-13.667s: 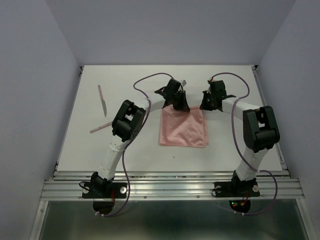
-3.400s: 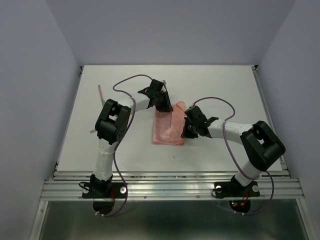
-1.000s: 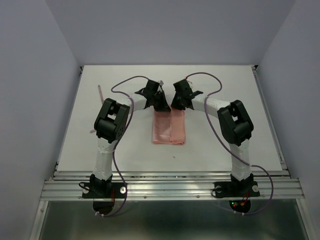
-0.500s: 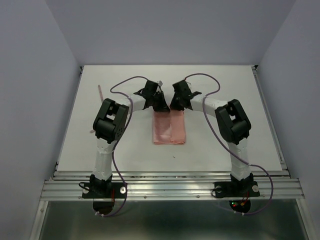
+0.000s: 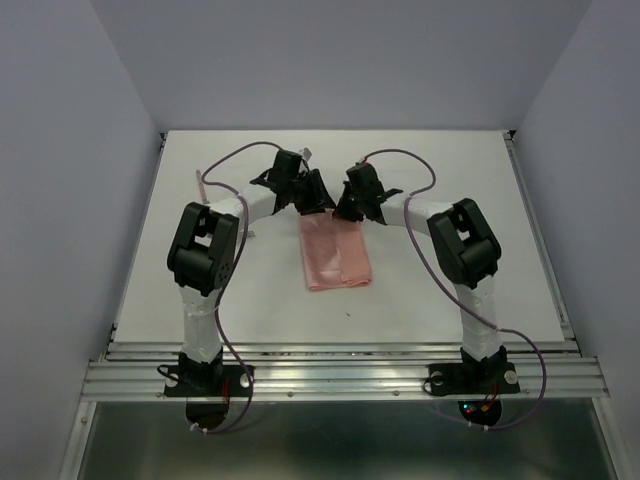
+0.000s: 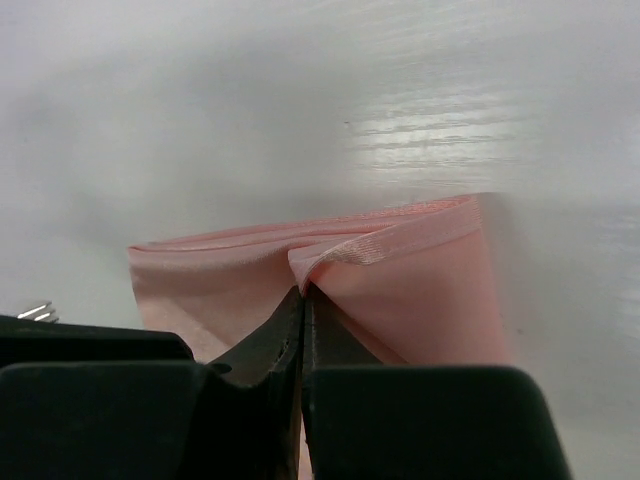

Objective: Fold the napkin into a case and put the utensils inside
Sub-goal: Smooth out the 2/3-rectangle-folded napkin at the center of the board.

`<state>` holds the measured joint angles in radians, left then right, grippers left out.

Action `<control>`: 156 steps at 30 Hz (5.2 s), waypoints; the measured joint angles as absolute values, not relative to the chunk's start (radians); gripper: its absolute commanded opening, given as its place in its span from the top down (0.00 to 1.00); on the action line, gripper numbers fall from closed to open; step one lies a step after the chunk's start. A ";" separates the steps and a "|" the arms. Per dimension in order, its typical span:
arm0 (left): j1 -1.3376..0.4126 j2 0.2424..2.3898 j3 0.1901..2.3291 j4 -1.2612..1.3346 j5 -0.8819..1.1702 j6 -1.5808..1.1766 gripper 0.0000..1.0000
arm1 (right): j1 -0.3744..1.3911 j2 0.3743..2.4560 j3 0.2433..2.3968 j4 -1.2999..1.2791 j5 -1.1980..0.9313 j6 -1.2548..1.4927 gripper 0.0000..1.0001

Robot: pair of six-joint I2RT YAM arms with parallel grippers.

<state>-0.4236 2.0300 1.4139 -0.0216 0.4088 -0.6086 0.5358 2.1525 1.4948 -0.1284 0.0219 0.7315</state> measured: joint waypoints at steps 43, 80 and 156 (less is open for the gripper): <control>-0.398 2.148 1.489 0.019 0.563 -0.716 0.83 | 0.509 2.130 1.358 0.118 -0.217 0.537 0.99; -0.397 2.130 1.420 0.028 0.436 -0.672 1.00 | 0.525 2.042 1.353 -0.014 -0.151 0.501 0.60; -0.419 2.169 1.549 -0.028 0.443 -0.673 0.58 | 0.478 2.144 1.516 -0.202 -0.033 0.578 0.96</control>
